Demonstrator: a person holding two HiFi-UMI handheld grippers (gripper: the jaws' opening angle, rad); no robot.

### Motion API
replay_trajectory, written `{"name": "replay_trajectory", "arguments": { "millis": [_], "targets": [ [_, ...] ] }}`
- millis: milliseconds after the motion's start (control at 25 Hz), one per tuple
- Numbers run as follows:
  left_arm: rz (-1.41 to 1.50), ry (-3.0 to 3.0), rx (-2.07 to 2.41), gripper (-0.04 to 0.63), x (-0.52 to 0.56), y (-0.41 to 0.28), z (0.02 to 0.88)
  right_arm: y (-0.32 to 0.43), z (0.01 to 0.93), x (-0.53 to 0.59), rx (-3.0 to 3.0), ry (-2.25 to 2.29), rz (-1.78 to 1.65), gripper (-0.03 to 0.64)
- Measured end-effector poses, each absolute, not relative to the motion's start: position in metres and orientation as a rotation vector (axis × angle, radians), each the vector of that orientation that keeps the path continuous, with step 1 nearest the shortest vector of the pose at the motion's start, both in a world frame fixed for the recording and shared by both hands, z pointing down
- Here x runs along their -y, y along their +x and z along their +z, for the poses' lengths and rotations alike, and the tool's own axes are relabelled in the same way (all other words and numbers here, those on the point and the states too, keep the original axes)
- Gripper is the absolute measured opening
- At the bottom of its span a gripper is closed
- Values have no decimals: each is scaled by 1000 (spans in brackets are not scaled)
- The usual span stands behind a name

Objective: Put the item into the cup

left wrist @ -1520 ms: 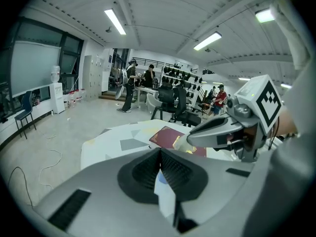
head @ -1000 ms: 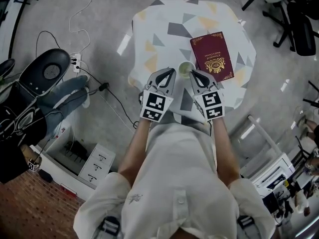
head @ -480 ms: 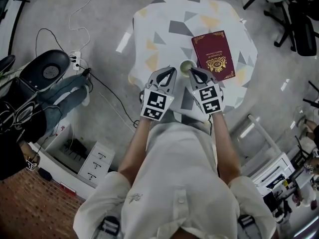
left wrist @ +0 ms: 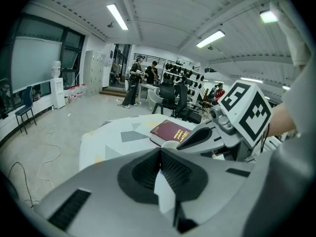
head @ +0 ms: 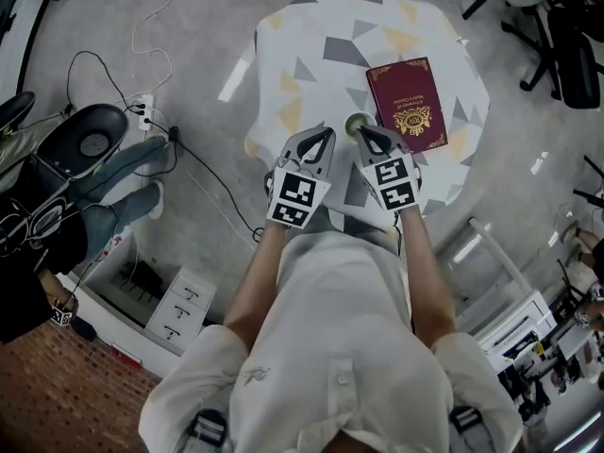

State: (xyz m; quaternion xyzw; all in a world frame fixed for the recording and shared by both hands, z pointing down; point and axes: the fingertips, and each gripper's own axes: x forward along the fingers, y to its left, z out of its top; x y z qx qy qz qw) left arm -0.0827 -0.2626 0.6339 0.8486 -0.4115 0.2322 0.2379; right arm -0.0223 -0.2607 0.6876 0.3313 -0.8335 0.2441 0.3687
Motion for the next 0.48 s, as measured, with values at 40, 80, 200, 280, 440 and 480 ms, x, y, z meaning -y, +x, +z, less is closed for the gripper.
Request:
{"name": "replay_trajectory", "arguments": {
  "millis": [40, 80, 200, 280, 440, 480],
  "targets": [
    [636, 2325, 1128, 14, 262, -83, 634, -23, 688, 261, 2137, 852, 626, 8],
    [635, 2325, 1129, 14, 261, -84, 634, -24, 689, 260, 2134, 853, 625, 8],
    [633, 2325, 1130, 14, 259, -85, 633, -25, 690, 261, 2126, 856, 619, 8],
    [632, 2326, 1133, 14, 258, -85, 632, -26, 691, 261, 2118, 859, 615, 9],
    [628, 2328, 1138, 14, 256, -87, 631, -26, 692, 262, 2104, 868, 604, 10],
    [627, 2329, 1139, 14, 256, -87, 631, -27, 692, 262, 2101, 870, 601, 11]
  ]
}}
